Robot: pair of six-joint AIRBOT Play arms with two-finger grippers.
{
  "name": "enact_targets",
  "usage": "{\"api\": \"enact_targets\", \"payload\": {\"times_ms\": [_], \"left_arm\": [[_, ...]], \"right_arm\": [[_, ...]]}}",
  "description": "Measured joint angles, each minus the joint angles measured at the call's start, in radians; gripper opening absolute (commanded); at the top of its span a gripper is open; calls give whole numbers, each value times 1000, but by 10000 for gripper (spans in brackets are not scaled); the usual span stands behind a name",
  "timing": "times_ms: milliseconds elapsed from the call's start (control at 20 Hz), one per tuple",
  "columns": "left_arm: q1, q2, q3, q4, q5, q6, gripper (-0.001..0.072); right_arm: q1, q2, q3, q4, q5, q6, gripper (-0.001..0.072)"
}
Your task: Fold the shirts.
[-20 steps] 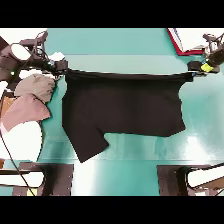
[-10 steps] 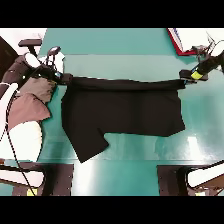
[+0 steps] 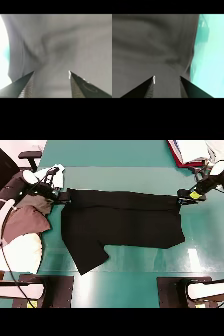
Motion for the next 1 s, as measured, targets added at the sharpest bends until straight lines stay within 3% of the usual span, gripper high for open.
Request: {"api": "enact_targets", "payload": {"times_ms": [500, 850, 900, 1000], "left_arm": [[16, 512, -649, 7, -50, -153, 502], [16, 590, -861, -190, 100, -140, 501], [16, 593, -875, -217, 120, -132, 479], [16, 594, -896, -244, 157, -121, 94]], "right_arm": [[-6, 389, -351, 23, -2, -30, 367], [-6, 453, -406, 45, -18, -32, 367], [-6, 455, -408, 64, -23, -32, 367], [-6, 457, -410, 100, -37, -32, 367]]}}
